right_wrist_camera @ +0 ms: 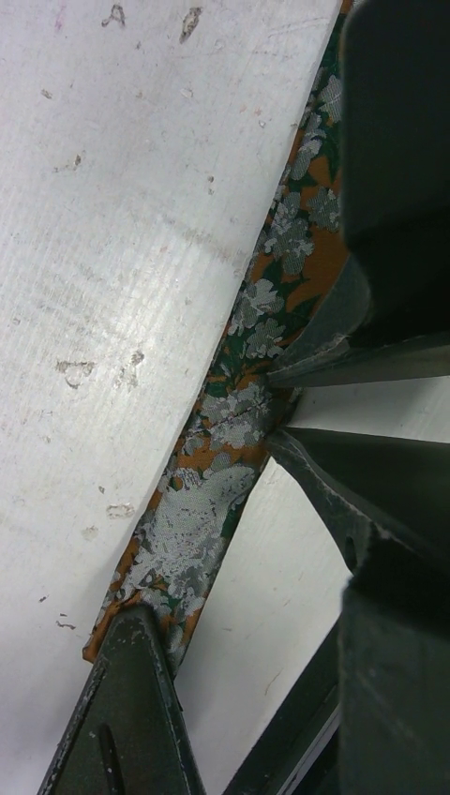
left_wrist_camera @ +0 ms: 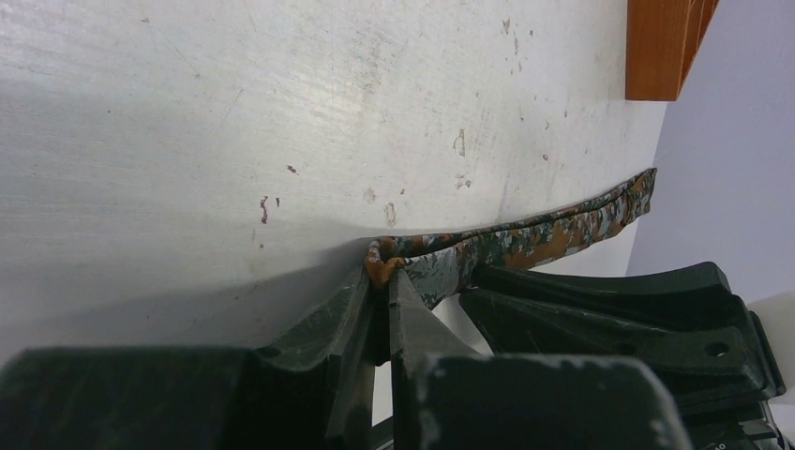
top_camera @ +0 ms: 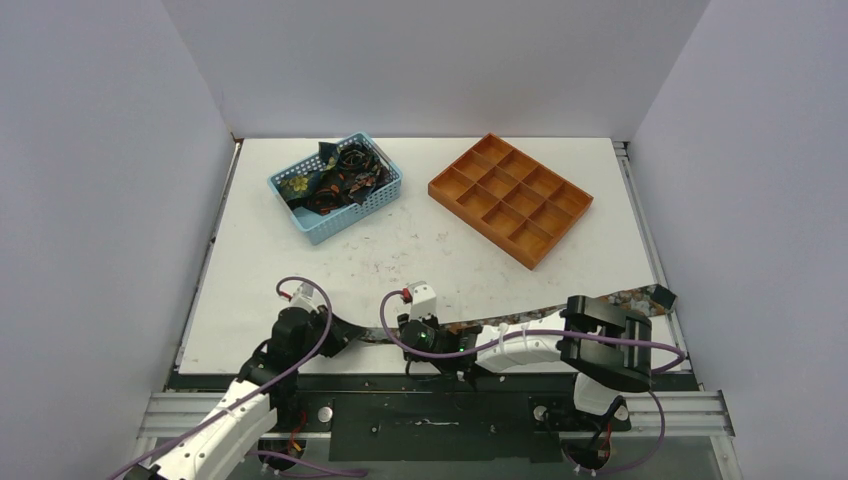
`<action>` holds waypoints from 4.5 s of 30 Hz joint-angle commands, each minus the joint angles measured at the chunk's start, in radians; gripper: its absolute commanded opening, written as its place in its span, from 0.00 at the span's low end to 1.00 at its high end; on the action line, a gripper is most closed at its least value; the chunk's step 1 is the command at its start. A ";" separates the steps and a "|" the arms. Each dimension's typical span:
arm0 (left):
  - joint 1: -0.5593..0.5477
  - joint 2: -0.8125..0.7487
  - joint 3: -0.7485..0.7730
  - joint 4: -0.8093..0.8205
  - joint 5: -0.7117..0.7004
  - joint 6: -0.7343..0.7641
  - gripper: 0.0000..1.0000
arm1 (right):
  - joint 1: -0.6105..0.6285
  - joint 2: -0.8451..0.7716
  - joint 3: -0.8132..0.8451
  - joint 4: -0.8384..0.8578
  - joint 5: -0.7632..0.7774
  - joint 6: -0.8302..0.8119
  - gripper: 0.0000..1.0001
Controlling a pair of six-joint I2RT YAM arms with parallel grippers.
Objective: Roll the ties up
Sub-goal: Roll the tie at the center of the board.
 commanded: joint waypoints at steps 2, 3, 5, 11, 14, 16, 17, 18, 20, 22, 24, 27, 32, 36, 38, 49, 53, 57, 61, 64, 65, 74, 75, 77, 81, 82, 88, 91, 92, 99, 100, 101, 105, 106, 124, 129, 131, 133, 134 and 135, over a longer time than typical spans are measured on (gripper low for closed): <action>0.006 0.066 -0.056 0.188 -0.004 0.026 0.00 | -0.011 -0.063 -0.034 -0.065 0.039 0.004 0.26; 0.006 0.092 -0.062 0.237 -0.001 0.028 0.00 | -0.017 -0.074 -0.044 -0.070 0.045 0.009 0.26; 0.003 0.150 -0.071 0.332 0.003 0.020 0.00 | -0.025 -0.109 -0.072 -0.084 0.074 0.022 0.26; 0.001 0.392 -0.032 0.556 0.019 0.010 0.00 | -0.067 -0.270 -0.166 -0.080 0.104 0.015 0.42; 0.000 0.478 -0.021 0.607 0.022 0.006 0.00 | -0.073 -0.325 -0.174 -0.113 0.144 0.011 0.47; 0.000 0.502 -0.024 0.621 0.016 0.000 0.00 | -0.108 -0.333 -0.171 -0.181 0.157 0.030 0.46; 0.000 0.503 -0.025 0.617 0.011 0.001 0.00 | -0.129 -0.338 -0.177 -0.197 0.157 0.045 0.45; 0.001 0.494 -0.026 0.605 0.004 0.001 0.00 | -0.150 -0.346 -0.192 -0.204 0.153 0.058 0.45; 0.003 0.463 -0.025 0.554 -0.020 0.007 0.00 | -0.182 -0.361 -0.216 -0.217 0.151 0.081 0.44; 0.002 0.419 -0.027 0.491 -0.048 0.021 0.00 | -0.200 -0.372 -0.236 -0.243 0.160 0.109 0.44; 0.003 0.373 -0.032 0.438 -0.074 0.030 0.00 | -0.209 -0.382 -0.255 -0.258 0.167 0.137 0.45; 0.002 0.316 -0.052 0.417 -0.091 0.030 0.00 | -0.237 -0.398 -0.295 -0.270 0.163 0.184 0.49; 0.000 0.297 -0.062 0.413 -0.113 0.014 0.00 | -0.338 -0.407 -0.334 -0.243 0.109 0.181 0.52; 0.001 0.335 -0.053 0.419 -0.117 0.012 0.00 | -0.440 -0.380 -0.337 -0.180 0.046 0.117 0.52; 0.000 0.362 -0.052 0.431 -0.119 0.006 0.00 | -0.470 -0.366 -0.327 -0.142 0.026 0.074 0.52; -0.002 0.371 -0.037 0.391 -0.114 -0.003 0.20 | -0.231 -0.254 -0.034 -0.219 0.097 -0.113 0.55; 0.001 0.264 -0.021 0.274 -0.152 0.001 0.40 | -0.213 -0.160 0.024 -0.232 0.085 -0.136 0.50; 0.001 0.158 0.008 0.147 -0.193 0.006 0.50 | -0.203 -0.092 0.050 -0.243 0.068 -0.134 0.45; 0.003 0.093 0.007 0.088 -0.214 0.006 0.50 | -0.190 -0.065 0.055 -0.249 0.064 -0.127 0.38; 0.003 0.091 -0.002 0.099 -0.210 0.001 0.48 | -0.180 -0.051 0.054 -0.254 0.061 -0.125 0.32; 0.002 0.099 -0.005 0.109 -0.207 0.001 0.47 | -0.176 -0.047 0.054 -0.254 0.062 -0.123 0.29; 0.003 0.201 -0.004 0.200 -0.182 0.006 0.41 | -0.137 -0.080 0.038 -0.271 0.097 -0.085 0.11; 0.002 0.204 -0.004 0.204 -0.182 0.006 0.41 | -0.135 -0.087 0.038 -0.275 0.104 -0.082 0.08; 0.003 0.203 -0.007 0.207 -0.182 0.006 0.40 | -0.129 -0.102 0.041 -0.284 0.118 -0.073 0.05; 0.002 0.192 -0.005 0.202 -0.182 0.007 0.39 | -0.120 -0.134 0.044 -0.313 0.141 -0.058 0.05; 0.002 0.188 -0.005 0.197 -0.182 0.007 0.40 | -0.118 -0.139 0.044 -0.323 0.147 -0.051 0.05; 0.002 0.172 -0.009 0.187 -0.187 0.009 0.39 | -0.105 -0.157 0.009 -0.332 0.152 -0.012 0.05; 0.003 0.173 -0.008 0.188 -0.186 0.009 0.39 | -0.103 -0.139 -0.005 -0.312 0.128 -0.009 0.05; 0.002 0.174 -0.006 0.188 -0.185 0.010 0.40 | -0.103 -0.128 -0.006 -0.305 0.121 -0.010 0.06; 0.002 0.143 0.036 0.097 -0.186 0.018 0.46 | -0.103 -0.119 0.020 -0.314 0.153 0.007 0.60; 0.003 0.122 0.045 0.062 -0.190 0.018 0.46 | -0.103 -0.131 0.026 -0.326 0.164 0.007 0.63; 0.003 0.095 0.059 0.033 -0.198 0.017 0.46 | -0.104 -0.145 0.031 -0.338 0.173 0.006 0.65; 0.002 -0.019 0.123 -0.097 -0.226 0.016 0.43 | -0.105 -0.205 0.040 -0.347 0.176 -0.013 0.65; 0.002 -0.035 0.138 -0.106 -0.220 0.015 0.40 | -0.107 -0.221 0.033 -0.329 0.165 -0.021 0.64; 0.004 0.409 0.036 0.433 -0.020 -0.094 0.00 | -0.125 -0.309 -0.076 -0.143 0.051 -0.057 0.50; 0.006 0.399 -0.006 0.377 -0.134 -0.067 0.00 | -0.125 -0.284 -0.079 -0.048 -0.016 -0.089 0.51; 0.009 0.399 -0.010 0.374 -0.150 -0.061 0.00 | -0.119 -0.260 -0.074 0.004 -0.044 -0.108 0.53; 0.009 0.398 -0.010 0.369 -0.160 -0.055 0.00 | -0.117 -0.236 -0.074 0.075 -0.091 -0.116 0.55; 0.009 0.395 -0.009 0.362 -0.165 -0.052 0.00 | -0.118 -0.222 -0.069 0.108 -0.111 -0.116 0.55; 0.010 0.391 -0.009 0.359 -0.168 -0.048 0.00 | -0.117 -0.204 -0.054 0.123 -0.127 -0.111 0.54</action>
